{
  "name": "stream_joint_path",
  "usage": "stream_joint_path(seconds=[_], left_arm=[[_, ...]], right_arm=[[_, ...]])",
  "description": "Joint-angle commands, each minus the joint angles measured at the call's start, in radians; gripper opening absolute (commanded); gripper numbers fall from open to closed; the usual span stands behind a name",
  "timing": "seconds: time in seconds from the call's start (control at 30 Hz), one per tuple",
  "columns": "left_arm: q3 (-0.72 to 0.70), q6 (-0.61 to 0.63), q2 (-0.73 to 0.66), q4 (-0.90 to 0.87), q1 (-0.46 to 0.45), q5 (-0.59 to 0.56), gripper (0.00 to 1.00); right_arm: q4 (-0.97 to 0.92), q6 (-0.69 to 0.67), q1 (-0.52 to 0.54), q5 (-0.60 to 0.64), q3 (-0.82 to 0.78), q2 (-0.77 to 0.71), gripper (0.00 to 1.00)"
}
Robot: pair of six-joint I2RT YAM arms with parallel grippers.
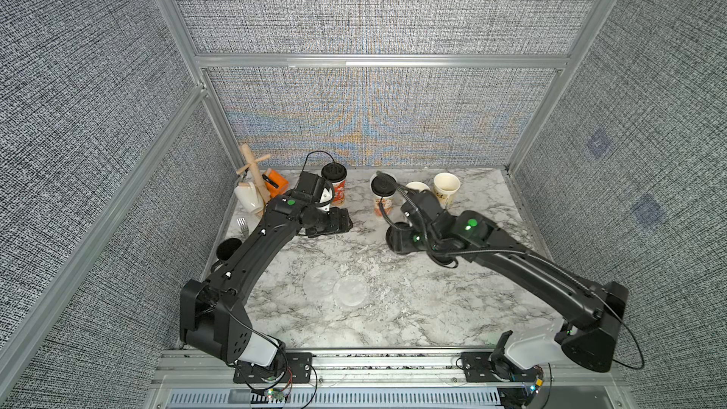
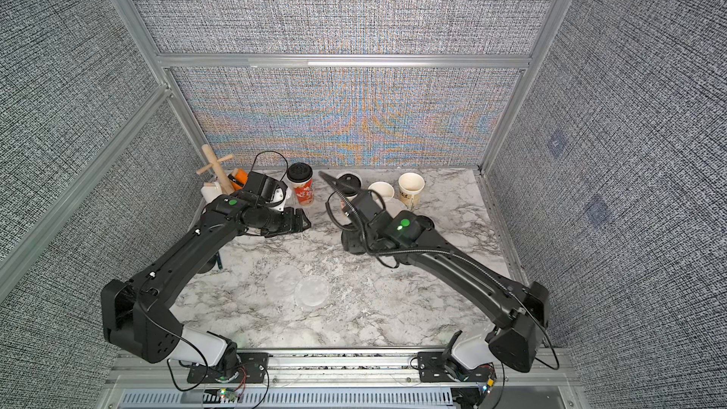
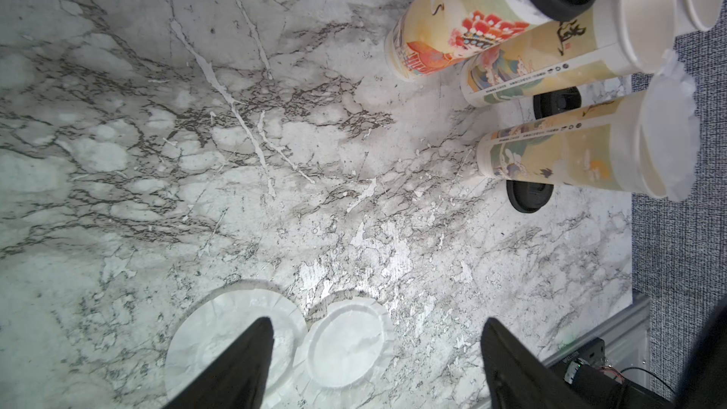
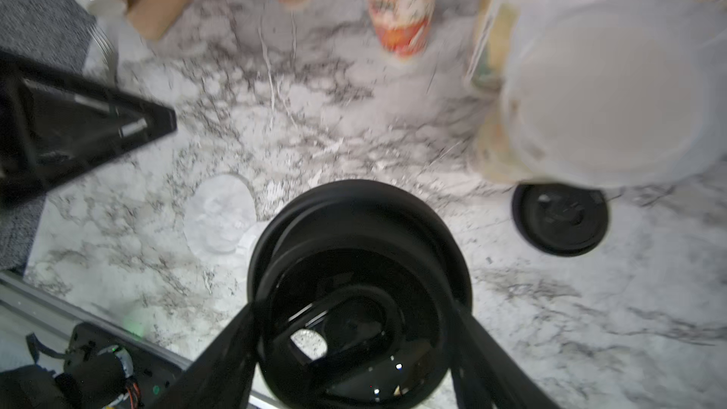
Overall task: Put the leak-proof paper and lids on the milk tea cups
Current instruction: Place the cup lid on the cup.
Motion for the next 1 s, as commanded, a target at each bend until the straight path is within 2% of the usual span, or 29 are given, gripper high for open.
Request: stream_joint_path(seconds=[0.0,0.13,0.4,0.8,0.97], left_arm=[[0.019,0.042,0.013,-0.026,0.002,0.040,0.84],[0.042,0.061,0.037,-0.026,-0.003,0.067,0.83],[0.100,0.077,0.105,-0.026,-0.029,0.083,0.83],[0.114,0.088,0.151,-0.027,-0.044,0.077,0.83],[0.113,0.091,0.152,-0.029,-0.044,0.076,0.82]], right_arm=[[-0.091,-0.159,-0.097,-0.005,0.091,0.001,0.72],[-0.133,-0.268,-0.238,-0.071,0.223,0.058,0.72],[-0.171,-0.364,-0.360,-0.142,0.373,0.213,0.72],[-0.085,-0.371,-0.389,-0.170,0.226,0.260,0.71],[-0.070,-0.372,-0.390,-0.153,0.212,0.276,0.71]])
